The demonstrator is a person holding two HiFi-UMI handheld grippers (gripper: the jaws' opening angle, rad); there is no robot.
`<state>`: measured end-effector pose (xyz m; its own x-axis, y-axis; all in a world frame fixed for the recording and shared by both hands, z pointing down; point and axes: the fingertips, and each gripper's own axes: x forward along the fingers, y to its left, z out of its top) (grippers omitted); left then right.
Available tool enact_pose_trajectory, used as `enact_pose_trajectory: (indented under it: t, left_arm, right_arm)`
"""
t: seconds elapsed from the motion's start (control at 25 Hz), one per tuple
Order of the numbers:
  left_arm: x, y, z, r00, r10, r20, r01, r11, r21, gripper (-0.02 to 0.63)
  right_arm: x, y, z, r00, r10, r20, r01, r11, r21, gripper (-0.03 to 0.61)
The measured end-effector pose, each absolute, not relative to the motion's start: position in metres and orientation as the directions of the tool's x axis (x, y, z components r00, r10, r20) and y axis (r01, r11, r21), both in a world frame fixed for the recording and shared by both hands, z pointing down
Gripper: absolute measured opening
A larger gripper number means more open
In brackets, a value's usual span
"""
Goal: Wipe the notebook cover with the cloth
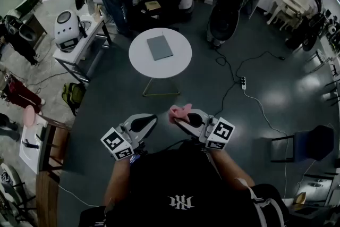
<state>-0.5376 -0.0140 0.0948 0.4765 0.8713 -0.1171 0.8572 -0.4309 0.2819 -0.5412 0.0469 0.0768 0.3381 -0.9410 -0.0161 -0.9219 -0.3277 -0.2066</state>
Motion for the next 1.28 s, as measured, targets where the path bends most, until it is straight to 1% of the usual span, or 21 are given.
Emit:
enact_pose_trajectory:
  t: [0.2,0.4,0.64,0.92,1.28]
  left_arm:
    - [-0.549,-0.030,0.102,0.470,0.879,-0.086,0.849,-0.423,0.316,0.003]
    - [-0.546,-0.043,0.106,0.477,0.874,-0.091,0.843,-0.425,0.330,0.003]
    - [-0.541,-0.050,0.106,0.505,0.858,-0.095,0.830,-0.452,0.327,0.003]
    - [-0.539,-0.054,0.108,0.510,0.856,-0.082,0.825,-0.460,0.328,0.003]
    - [-0.533,-0.049,0.099,0.489,0.867,-0.092,0.832,-0.433,0.346,0.003]
  right_arm:
    - [-0.545,0.027,0.076,0.339,-0.941,-0.007,-0.920,-0.330,-0.210,0.029]
    - [-0.540,0.015,0.078,0.343,-0.939,0.008,-0.920,-0.337,-0.201,0.030]
    - [-0.534,0.021,0.077,0.372,-0.928,-0.021,-0.906,-0.358,-0.226,0.031]
    - [-0.521,0.009,0.068,0.340,-0.940,-0.039,-0.919,-0.323,-0.226,0.031]
    - [-0.506,0.011,0.065,0.349,-0.936,-0.043,-0.913,-0.329,-0.240,0.031]
